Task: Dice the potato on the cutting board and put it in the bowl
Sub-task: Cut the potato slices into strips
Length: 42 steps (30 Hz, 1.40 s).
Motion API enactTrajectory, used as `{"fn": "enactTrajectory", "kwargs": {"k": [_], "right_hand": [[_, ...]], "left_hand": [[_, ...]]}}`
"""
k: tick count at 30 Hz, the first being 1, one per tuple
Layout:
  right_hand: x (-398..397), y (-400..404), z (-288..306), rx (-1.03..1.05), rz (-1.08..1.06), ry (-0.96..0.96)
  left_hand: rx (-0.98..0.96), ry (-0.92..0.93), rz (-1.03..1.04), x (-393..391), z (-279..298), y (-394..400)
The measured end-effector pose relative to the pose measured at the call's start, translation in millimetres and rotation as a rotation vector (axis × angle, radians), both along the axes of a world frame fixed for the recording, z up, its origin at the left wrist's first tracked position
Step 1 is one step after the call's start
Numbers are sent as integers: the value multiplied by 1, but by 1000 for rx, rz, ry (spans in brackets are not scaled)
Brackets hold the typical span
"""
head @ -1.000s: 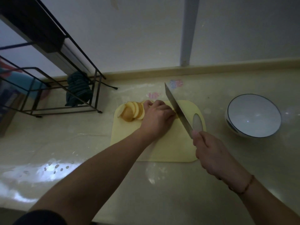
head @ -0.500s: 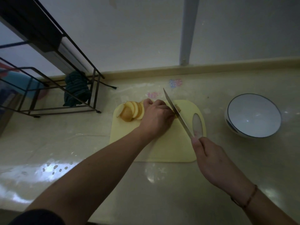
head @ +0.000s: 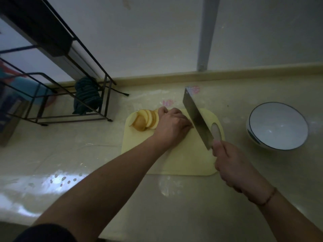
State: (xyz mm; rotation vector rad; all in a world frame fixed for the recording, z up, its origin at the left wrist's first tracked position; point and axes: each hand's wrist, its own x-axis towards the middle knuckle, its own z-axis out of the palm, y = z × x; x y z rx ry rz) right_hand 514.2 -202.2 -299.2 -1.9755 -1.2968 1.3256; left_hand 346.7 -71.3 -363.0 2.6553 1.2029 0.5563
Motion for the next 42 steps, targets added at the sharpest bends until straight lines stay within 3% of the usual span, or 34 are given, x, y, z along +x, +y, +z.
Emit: {"fn": "enactTrajectory", "kwargs": {"k": [11, 32, 42], "right_hand": [[-5, -11, 4, 61, 27, 9], [-18, -16, -3, 105, 104, -148], [-14, -5, -5, 82, 95, -88]], "left_hand": [[16, 4, 67, -6, -4, -5], [6, 2, 56, -1, 3, -4], [14, 11, 55, -1, 1, -3]]}}
